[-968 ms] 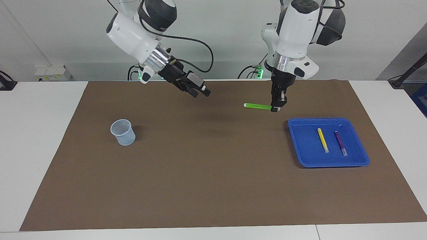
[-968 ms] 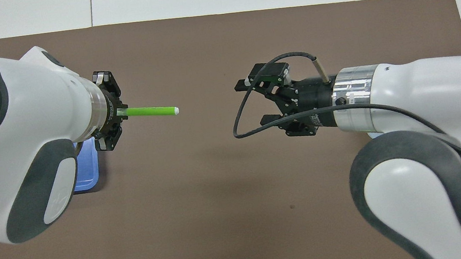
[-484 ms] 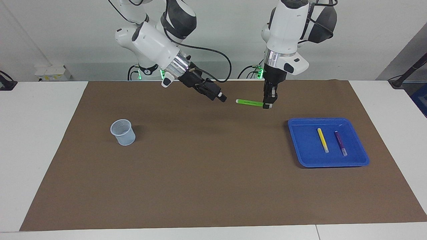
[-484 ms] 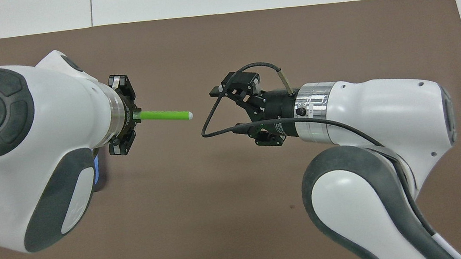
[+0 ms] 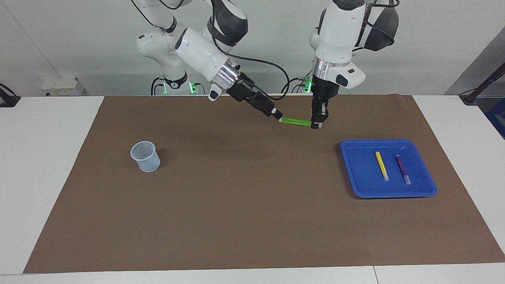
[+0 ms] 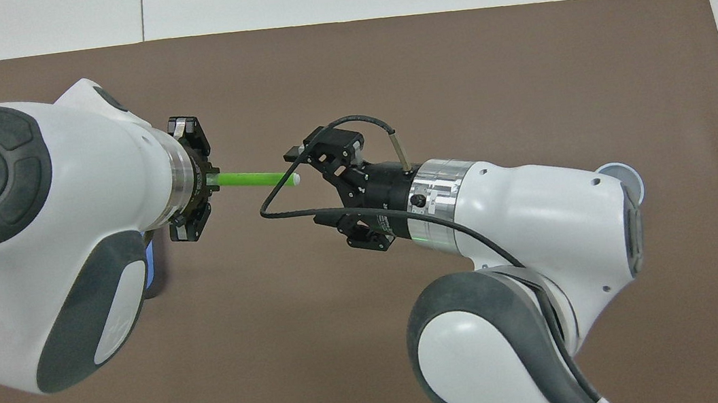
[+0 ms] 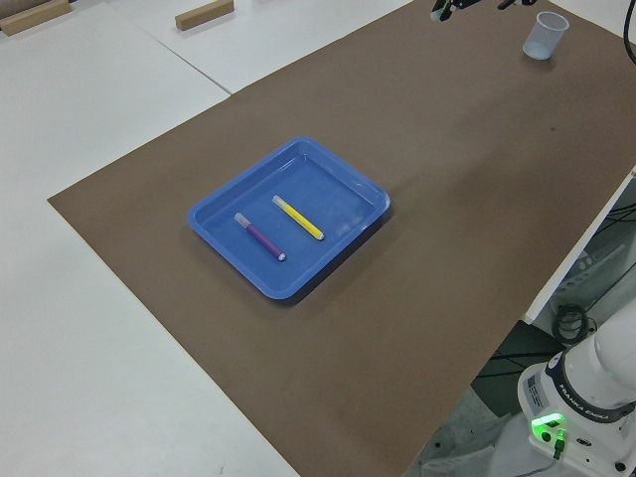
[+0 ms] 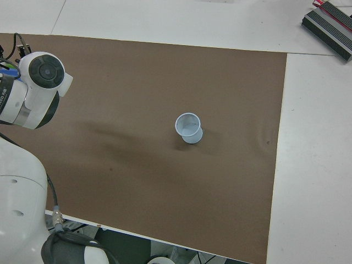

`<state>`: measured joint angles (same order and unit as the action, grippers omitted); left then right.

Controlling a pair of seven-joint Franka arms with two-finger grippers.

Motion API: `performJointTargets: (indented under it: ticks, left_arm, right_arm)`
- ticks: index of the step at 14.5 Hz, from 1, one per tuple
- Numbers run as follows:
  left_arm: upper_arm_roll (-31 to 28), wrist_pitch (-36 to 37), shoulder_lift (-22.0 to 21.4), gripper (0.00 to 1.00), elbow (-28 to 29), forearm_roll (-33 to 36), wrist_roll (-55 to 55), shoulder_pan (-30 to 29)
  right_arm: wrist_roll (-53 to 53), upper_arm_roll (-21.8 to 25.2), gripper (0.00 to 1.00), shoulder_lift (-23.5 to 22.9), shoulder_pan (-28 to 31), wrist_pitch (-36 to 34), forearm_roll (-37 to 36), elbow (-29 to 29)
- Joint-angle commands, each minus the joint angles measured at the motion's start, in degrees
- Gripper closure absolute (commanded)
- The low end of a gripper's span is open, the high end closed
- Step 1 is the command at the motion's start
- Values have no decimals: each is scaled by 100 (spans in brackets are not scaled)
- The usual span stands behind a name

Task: Transfer and insert pens with both arms
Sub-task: 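Close the right gripper on the green pen's free end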

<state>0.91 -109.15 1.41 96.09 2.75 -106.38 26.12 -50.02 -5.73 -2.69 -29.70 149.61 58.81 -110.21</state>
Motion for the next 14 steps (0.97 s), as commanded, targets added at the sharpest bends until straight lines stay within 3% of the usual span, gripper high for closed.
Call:
performJointTargets:
  ticks: [1,5,8,14]
  left_arm:
    - [-64,87,-141,100,67,94,-120,86]
    - [-64,96,-141,100,67,94,-120,86]
    - [-64,105,-150,100,67,94,-120,86]
    - [-64,105,-176,100,67,85,-129,86]
  right_arm:
    - [-17,10,2,23,-62,68,122,-27]
    - [-35,10,11,-47,-97,112,122,-1]
    - [-35,10,11,-179,-176,463,113,52]
    - [-105,10,14,-205,-282,507,131,157]
